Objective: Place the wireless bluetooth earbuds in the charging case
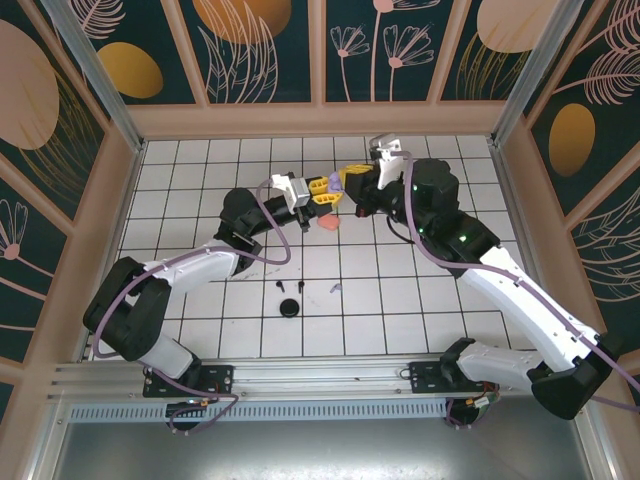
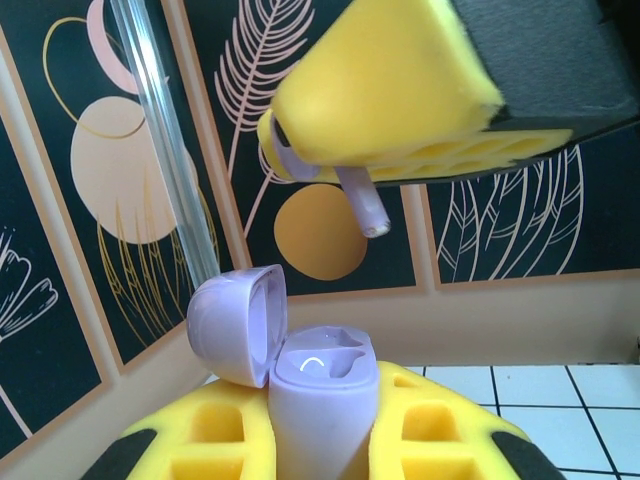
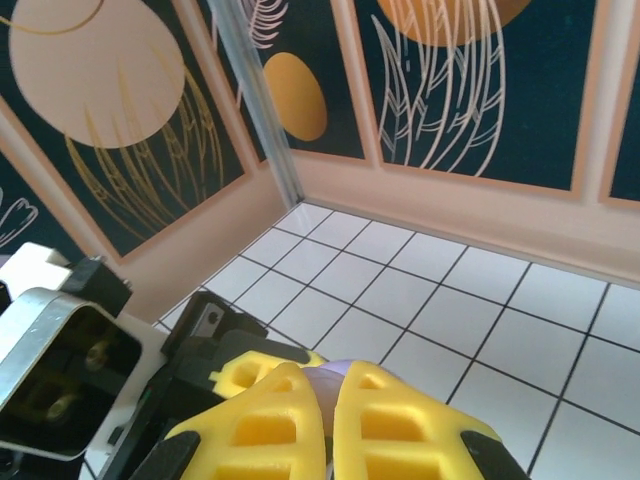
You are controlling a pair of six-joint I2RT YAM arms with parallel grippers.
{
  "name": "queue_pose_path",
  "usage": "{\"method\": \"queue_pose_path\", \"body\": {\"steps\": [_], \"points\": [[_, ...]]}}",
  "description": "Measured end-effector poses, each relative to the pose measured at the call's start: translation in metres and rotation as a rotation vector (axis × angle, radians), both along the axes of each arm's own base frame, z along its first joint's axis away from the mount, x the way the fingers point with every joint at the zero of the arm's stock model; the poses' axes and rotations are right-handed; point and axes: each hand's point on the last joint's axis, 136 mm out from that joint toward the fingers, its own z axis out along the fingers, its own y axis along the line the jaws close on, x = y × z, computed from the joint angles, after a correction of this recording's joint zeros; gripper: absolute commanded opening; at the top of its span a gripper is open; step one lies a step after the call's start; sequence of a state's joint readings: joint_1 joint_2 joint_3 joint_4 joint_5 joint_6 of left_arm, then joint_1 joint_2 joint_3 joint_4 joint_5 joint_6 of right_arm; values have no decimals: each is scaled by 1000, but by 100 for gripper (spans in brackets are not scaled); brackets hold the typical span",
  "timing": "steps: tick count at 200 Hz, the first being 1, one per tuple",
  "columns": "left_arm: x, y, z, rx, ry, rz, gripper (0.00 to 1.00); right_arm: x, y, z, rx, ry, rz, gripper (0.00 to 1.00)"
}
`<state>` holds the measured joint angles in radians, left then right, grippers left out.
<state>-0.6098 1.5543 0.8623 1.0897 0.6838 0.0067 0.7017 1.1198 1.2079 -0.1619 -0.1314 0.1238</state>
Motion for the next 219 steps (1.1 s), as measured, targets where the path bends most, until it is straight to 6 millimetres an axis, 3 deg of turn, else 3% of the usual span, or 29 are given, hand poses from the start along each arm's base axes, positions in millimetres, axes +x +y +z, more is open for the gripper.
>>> {"method": "queue_pose_path", "body": {"steps": [97, 219], "points": [[-1, 0, 3, -12, 3, -9, 0, -1, 11, -25, -41, 43, 57, 2], [0, -1, 5, -15, 7, -14, 0, 5, 5, -23, -29, 41, 54, 1]]}}
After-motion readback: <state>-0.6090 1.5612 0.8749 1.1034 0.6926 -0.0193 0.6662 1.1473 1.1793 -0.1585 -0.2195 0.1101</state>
